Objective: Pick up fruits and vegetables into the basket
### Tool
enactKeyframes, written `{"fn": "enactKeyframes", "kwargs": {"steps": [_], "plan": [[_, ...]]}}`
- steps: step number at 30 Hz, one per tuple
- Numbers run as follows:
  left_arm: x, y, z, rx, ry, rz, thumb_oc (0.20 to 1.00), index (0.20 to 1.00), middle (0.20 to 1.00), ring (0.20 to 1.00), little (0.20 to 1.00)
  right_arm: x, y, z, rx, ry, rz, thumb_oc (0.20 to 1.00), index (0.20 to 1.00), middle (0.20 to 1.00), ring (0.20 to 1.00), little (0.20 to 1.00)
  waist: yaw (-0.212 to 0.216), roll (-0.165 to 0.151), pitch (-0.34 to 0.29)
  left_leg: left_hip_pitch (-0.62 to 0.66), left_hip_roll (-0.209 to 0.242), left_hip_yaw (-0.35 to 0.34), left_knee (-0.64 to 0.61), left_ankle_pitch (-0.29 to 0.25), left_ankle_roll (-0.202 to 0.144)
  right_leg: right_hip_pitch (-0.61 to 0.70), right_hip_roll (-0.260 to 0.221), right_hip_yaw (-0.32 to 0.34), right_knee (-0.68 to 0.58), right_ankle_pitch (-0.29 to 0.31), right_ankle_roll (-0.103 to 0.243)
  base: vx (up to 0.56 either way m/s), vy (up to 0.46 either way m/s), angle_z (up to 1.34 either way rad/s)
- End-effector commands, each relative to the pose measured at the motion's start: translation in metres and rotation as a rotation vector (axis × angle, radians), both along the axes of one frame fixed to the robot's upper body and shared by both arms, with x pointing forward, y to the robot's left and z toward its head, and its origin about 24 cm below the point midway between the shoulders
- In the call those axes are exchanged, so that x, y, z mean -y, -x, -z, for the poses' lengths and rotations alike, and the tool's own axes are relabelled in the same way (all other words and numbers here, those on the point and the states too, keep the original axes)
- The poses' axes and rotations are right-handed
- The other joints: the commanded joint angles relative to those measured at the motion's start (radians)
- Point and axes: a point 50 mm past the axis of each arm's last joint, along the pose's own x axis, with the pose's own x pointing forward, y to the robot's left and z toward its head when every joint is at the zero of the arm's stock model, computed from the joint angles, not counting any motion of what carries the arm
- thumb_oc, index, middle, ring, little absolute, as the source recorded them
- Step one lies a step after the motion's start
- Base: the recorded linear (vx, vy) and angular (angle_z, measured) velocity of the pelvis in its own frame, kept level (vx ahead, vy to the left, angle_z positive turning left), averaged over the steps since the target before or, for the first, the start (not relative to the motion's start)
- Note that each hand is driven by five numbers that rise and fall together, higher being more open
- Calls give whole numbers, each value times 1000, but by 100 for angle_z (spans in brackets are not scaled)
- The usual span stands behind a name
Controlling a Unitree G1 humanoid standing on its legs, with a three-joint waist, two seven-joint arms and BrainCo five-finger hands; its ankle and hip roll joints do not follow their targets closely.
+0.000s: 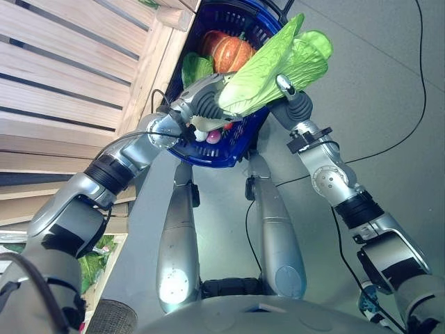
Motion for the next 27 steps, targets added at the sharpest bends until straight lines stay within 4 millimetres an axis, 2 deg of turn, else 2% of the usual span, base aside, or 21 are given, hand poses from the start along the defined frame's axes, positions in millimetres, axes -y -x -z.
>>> {"fn": "enactKeyframes", "kwargs": {"steps": [1, 8, 11, 14, 22, 27], "plan": [[-2, 8, 11, -38, 178, 1, 1000, 1000, 1000, 1000, 1000, -23, 22, -43, 259, -108, -169, 200, 200, 200, 200, 200, 1, 3, -19, -12, -54, 38, -18, -15, 34, 38, 22, -43, 59, -63, 87, 0, 0, 0], [-16, 13, 6, 2, 602, -17, 1000, 1000, 1000, 1000, 1000, -24, 21, -37, 253, -121, -145, 200, 200, 200, 200, 200, 10, -2, -19, -11, -59, 30, -18, -16, 34, 39, 26, -46, 60, -68, 85, 0, 0, 0], [-27, 14, 7, -49, 838, -42, 1000, 1000, 1000, 1000, 1000, -25, 22, -36, 253, -131, -131, 200, 200, 200, 200, 200, 15, -7, -19, -10, -62, 24, -15, -18, 35, 41, 29, -48, 65, -72, 81, 0, 0, 0], [-37, 13, 8, -69, 981, -66, 1000, 1000, 1000, 1000, 1000, -25, 21, -37, 254, -131, -113, 200, 200, 200, 200, 200, 17, -10, -19, -4, -65, 22, -16, -20, 37, 47, 32, -49, 67, -78, 77, 0, 0, 0], [-69, 9, 5, -7, 1217, -217, 1000, 1000, 1000, 1000, 1000, -16, 19, -43, 262, -118, -49, 200, 200, 200, 200, 200, 15, -7, -19, -6, -70, 21, 0, -24, 35, 47, 35, -48, 82, -96, 66, 0, 0, 0], [-88, 5, 4, 45, 1271, -326, 1000, 1000, 1000, 1000, 1000, -9, 17, -43, 270, -77, 8, 200, 200, 200, 200, 200, 8, -1, -19, -3, -70, 23, 4, -25, 33, 49, 37, -45, 89, -105, 61, 5, 35, 0]]}}
